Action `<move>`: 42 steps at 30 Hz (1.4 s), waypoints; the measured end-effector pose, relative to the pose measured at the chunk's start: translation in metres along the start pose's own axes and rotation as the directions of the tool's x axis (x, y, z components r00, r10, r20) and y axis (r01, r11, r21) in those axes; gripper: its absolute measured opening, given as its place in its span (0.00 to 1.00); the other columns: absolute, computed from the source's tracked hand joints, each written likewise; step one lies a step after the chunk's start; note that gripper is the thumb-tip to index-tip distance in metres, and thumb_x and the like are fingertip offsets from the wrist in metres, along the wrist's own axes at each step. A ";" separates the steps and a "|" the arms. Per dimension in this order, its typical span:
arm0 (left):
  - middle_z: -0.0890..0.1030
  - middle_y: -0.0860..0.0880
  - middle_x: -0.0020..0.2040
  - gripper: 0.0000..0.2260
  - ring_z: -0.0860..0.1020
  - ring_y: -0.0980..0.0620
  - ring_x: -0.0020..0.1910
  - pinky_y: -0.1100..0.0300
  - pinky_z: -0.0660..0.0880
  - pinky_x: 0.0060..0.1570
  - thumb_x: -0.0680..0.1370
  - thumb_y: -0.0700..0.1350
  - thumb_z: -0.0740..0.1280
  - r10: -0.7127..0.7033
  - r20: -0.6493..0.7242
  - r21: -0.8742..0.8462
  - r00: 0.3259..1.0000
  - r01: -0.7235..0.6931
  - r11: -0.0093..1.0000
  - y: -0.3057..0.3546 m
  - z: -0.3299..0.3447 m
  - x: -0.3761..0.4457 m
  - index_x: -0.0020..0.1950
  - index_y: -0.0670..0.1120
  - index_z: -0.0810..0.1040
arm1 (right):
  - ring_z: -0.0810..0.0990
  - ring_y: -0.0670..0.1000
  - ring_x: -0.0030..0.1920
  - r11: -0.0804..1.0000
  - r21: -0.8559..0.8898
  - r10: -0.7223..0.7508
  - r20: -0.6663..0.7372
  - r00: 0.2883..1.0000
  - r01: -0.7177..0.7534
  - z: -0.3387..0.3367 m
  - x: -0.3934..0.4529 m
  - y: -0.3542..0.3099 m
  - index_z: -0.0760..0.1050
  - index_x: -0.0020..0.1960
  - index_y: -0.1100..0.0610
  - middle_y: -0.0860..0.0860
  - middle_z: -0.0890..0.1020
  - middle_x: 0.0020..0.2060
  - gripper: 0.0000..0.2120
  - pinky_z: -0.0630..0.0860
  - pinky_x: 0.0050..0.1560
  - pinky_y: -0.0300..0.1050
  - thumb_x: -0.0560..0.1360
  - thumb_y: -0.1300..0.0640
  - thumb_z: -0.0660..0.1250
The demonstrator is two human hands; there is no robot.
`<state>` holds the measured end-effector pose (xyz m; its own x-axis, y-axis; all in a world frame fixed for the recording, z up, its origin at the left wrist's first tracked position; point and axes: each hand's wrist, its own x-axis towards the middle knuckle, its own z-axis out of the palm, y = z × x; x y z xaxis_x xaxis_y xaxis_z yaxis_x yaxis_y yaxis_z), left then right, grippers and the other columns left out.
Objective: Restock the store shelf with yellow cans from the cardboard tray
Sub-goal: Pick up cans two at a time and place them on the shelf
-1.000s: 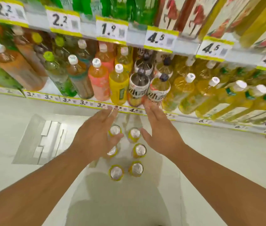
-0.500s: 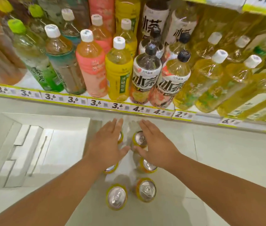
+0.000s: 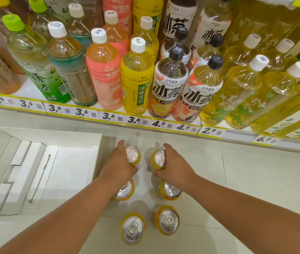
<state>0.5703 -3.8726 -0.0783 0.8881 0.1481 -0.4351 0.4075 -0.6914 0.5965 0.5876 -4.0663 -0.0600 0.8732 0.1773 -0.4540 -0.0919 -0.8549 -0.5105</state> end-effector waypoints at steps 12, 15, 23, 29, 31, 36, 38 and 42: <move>0.83 0.57 0.49 0.28 0.80 0.54 0.48 0.60 0.76 0.45 0.65 0.55 0.80 0.058 -0.055 -0.186 0.997 -0.067 0.980 0.010 -0.021 -0.022 0.60 0.59 0.71 | 0.79 0.47 0.49 0.970 0.241 0.012 -0.154 0.988 0.026 -0.016 -0.010 -0.012 0.69 0.58 0.47 0.45 0.80 0.49 0.29 0.77 0.48 0.42 0.63 0.49 0.80; 0.83 0.59 0.48 0.29 0.81 0.59 0.47 0.59 0.77 0.49 0.63 0.59 0.80 0.053 -0.076 -0.234 0.996 -0.069 0.970 0.032 -0.063 -0.057 0.59 0.59 0.72 | 0.80 0.42 0.52 0.941 0.335 0.014 -0.202 0.979 0.056 -0.051 -0.047 -0.039 0.69 0.62 0.43 0.41 0.81 0.52 0.32 0.76 0.53 0.38 0.63 0.49 0.81; 0.83 0.65 0.49 0.27 0.82 0.62 0.50 0.62 0.77 0.52 0.62 0.51 0.83 0.098 -0.100 -0.381 0.990 -0.129 0.916 0.174 -0.272 -0.212 0.55 0.65 0.75 | 0.78 0.39 0.50 0.886 0.441 -0.051 -0.210 0.976 0.141 -0.234 -0.203 -0.190 0.70 0.56 0.38 0.36 0.81 0.49 0.30 0.73 0.50 0.31 0.61 0.50 0.82; 0.84 0.62 0.50 0.27 0.82 0.61 0.50 0.56 0.79 0.54 0.63 0.46 0.83 0.140 -0.134 -0.432 0.981 -0.185 0.883 0.317 -0.453 -0.324 0.57 0.59 0.77 | 0.79 0.40 0.46 0.856 0.466 -0.114 -0.255 0.960 0.226 -0.410 -0.313 -0.328 0.72 0.56 0.39 0.38 0.82 0.48 0.29 0.74 0.46 0.32 0.60 0.49 0.82; 0.84 0.64 0.50 0.26 0.82 0.63 0.51 0.58 0.80 0.54 0.63 0.46 0.83 0.172 -0.151 -0.421 0.973 -0.221 0.880 0.363 -0.512 -0.360 0.57 0.59 0.78 | 0.80 0.42 0.45 0.842 0.465 -0.147 -0.288 0.946 0.273 -0.472 -0.350 -0.375 0.72 0.54 0.37 0.39 0.83 0.46 0.27 0.77 0.46 0.36 0.59 0.45 0.81; 0.85 0.60 0.48 0.30 0.84 0.59 0.48 0.52 0.80 0.53 0.57 0.61 0.80 0.203 -0.263 -0.355 0.943 -0.291 0.889 0.448 -0.620 -0.415 0.58 0.64 0.77 | 0.83 0.46 0.39 0.799 0.498 -0.162 -0.359 0.919 0.335 -0.586 -0.417 -0.456 0.74 0.53 0.37 0.45 0.85 0.42 0.26 0.80 0.37 0.41 0.60 0.47 0.81; 0.85 0.61 0.47 0.29 0.83 0.62 0.47 0.57 0.80 0.51 0.56 0.62 0.79 0.222 -0.316 -0.329 0.923 -0.325 0.887 0.479 -0.650 -0.431 0.56 0.65 0.77 | 0.84 0.46 0.41 0.803 0.483 -0.160 -0.389 0.907 0.348 -0.618 -0.434 -0.473 0.73 0.57 0.36 0.44 0.85 0.43 0.31 0.82 0.44 0.47 0.57 0.41 0.80; 0.86 0.58 0.49 0.29 0.83 0.59 0.51 0.57 0.79 0.52 0.61 0.58 0.81 0.233 -0.368 -0.314 0.900 -0.356 0.881 0.532 -0.696 -0.458 0.60 0.60 0.79 | 0.83 0.49 0.45 0.785 0.450 -0.218 -0.443 0.870 0.425 -0.677 -0.452 -0.498 0.74 0.59 0.37 0.48 0.84 0.46 0.34 0.81 0.48 0.49 0.55 0.36 0.80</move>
<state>0.5289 -3.8162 0.9079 0.9726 0.2324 -0.0051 0.1098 -0.4397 0.8914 0.5627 -4.0511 0.8938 0.9914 0.1244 0.0395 0.0840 -0.3770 -0.9224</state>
